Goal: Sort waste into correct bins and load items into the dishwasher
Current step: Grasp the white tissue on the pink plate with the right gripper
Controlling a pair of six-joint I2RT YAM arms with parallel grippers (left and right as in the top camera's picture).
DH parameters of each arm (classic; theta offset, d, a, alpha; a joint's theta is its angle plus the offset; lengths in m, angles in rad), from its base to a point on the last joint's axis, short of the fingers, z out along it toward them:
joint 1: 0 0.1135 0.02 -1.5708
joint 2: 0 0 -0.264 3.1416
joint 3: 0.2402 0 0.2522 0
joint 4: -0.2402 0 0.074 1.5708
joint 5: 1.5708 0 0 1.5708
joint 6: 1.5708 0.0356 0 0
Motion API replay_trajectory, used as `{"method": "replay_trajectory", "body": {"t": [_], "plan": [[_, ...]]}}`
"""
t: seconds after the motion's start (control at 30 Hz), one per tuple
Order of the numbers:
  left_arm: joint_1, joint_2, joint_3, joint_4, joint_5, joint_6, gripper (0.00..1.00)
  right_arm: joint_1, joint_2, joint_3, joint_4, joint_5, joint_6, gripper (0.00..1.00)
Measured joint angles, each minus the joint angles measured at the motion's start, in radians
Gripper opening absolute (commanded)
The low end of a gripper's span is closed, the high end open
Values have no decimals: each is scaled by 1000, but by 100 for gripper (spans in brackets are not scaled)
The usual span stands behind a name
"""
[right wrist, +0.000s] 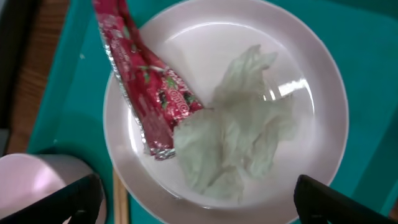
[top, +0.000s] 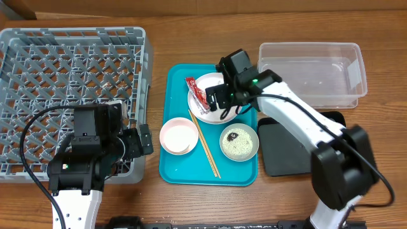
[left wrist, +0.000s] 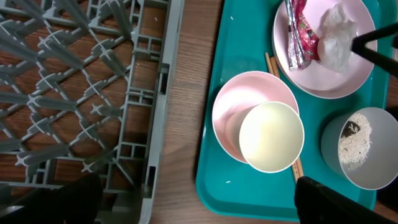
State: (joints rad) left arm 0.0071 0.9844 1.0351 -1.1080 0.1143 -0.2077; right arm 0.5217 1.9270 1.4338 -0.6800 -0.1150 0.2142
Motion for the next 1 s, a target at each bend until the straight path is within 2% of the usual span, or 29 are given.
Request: {"method": "replay_trajectory", "body": {"t": [0.13, 0.23, 0.3, 0.37, 0.47, 0.63, 0.87, 0.93, 1.0], "plan": [[0, 0, 0, 0, 0, 0, 100, 0, 63, 0, 25, 12, 60, 94], [0, 0, 0, 0, 0, 0, 100, 0, 107, 0, 33, 16, 96, 76], [0, 0, 0, 0, 0, 0, 100, 0, 127, 0, 33, 18, 107, 58], [0, 0, 0, 0, 0, 0, 100, 0, 138, 0, 32, 18, 110, 32], [0, 0, 0, 0, 0, 0, 100, 0, 139, 1, 21, 19, 120, 22], [0, 0, 0, 0, 0, 0, 100, -6, 122, 40, -82, 32, 126, 12], [0, 0, 0, 0, 0, 0, 100, -88, -115, 129, -177, 141, 127, 12], [0, 0, 0, 0, 0, 0, 100, -138, -185, 150, -213, 192, 142, 14], [0, 0, 0, 0, 0, 0, 100, -203, -211, 154, -239, 222, 154, 29]]}}
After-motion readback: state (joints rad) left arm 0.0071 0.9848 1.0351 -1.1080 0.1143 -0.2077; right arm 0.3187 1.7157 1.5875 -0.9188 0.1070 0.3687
